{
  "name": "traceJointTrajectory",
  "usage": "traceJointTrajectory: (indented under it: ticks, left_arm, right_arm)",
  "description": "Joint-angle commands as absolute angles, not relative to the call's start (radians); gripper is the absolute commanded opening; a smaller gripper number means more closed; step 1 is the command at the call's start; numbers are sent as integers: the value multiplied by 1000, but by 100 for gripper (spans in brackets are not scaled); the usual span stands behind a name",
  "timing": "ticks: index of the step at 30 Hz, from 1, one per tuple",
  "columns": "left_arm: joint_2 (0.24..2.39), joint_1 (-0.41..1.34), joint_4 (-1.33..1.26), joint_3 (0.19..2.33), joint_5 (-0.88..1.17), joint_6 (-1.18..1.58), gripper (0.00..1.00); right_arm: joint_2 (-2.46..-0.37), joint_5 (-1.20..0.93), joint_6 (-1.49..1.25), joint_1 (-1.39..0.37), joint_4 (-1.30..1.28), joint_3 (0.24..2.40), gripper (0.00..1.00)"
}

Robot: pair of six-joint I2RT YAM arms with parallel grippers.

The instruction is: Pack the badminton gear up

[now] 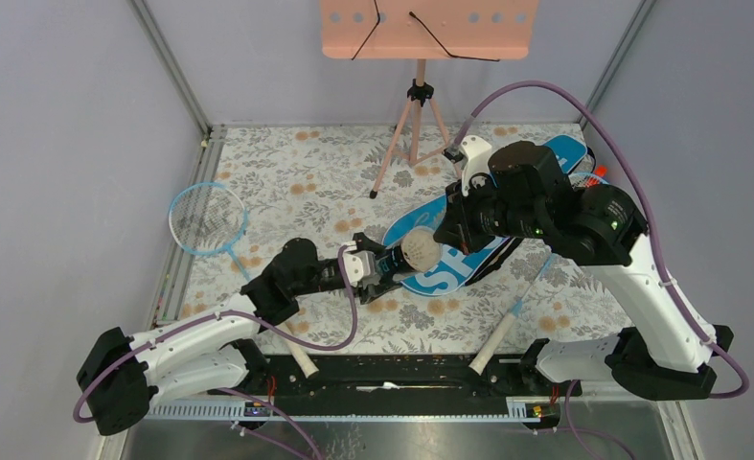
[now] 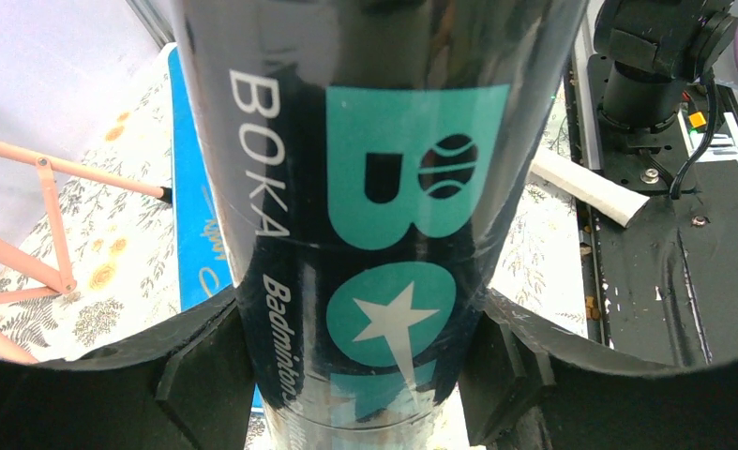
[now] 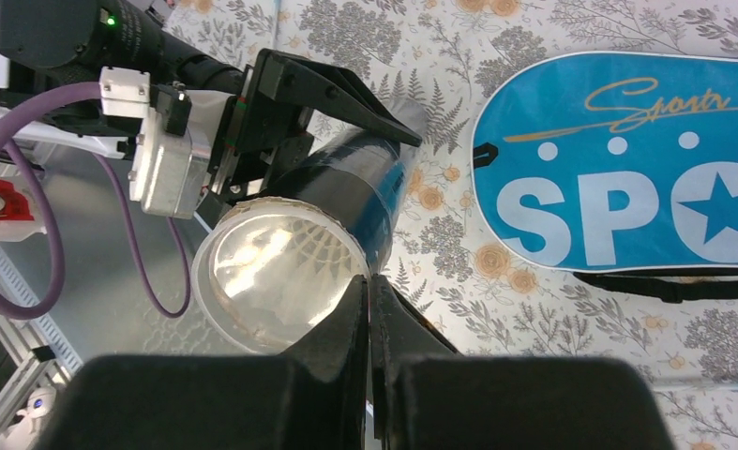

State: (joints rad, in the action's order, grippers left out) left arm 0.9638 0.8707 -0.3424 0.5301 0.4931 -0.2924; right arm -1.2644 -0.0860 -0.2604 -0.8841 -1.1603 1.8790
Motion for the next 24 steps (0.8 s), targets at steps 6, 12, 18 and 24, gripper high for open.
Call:
traceJointTrajectory:
  ticks: [6,12,18,24]
  left_arm:
    - [968,874,-297,557,487,-287,0]
    - [968,874,-299,557,498,-285,0]
    - [969,876,-301,558,498,-284,0]
    - [968,875,-302,557,500,-280,0]
  right_arm:
    - [-1274,-62,-215,-883,-1188,1887,8]
    - [-1276,-66,-220,-884,-1172,1887,27]
    - [-1271,-32,-218,-884,-1164,1898,37]
    - [-1264,-58,-216,-884,-1155,1892,52]
